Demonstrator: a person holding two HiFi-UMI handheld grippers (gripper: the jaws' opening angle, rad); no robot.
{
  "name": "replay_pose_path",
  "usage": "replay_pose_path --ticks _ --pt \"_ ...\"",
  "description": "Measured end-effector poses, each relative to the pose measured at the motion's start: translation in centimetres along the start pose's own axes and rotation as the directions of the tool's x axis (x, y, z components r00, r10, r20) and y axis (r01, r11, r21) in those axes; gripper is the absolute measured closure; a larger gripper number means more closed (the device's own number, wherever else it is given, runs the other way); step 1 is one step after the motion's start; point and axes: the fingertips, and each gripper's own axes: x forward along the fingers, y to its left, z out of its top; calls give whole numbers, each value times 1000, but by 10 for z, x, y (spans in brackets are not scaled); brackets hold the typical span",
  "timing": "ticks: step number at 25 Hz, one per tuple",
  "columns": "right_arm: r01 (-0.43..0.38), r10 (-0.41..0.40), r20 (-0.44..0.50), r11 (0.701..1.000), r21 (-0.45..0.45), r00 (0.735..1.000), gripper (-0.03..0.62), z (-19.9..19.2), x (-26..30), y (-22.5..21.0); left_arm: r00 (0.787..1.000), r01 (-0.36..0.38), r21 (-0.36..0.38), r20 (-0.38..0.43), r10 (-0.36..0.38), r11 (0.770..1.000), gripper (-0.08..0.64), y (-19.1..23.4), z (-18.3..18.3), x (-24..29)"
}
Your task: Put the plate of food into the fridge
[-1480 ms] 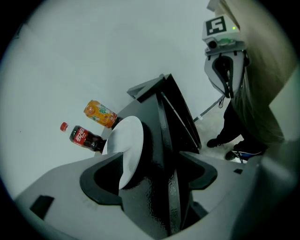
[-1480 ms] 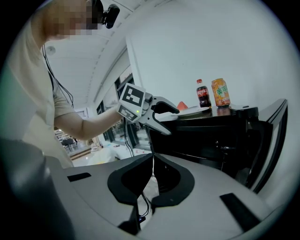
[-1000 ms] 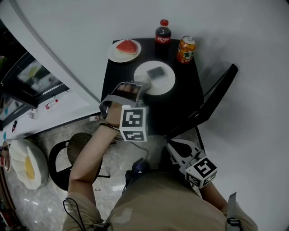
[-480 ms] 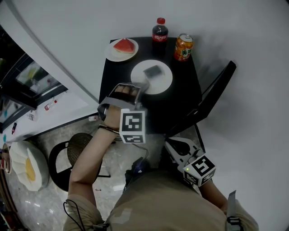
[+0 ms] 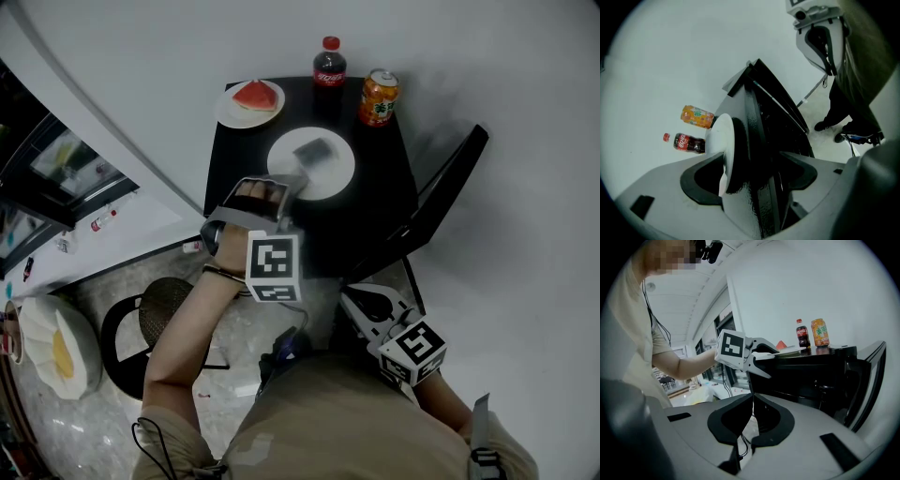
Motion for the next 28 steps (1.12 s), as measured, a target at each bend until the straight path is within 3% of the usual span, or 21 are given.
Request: replay_pose_path --ticks 10,28 --pt "11 -11 -6 1000 -4 1000 571 0 4 0 999 -52 47 -7 52 998 218 2 -2 5" --pt "4 -4 -19 1000 -16 1000 571 0 10 2 998 -53 13 31 52 999 218 -10 -2 -9"
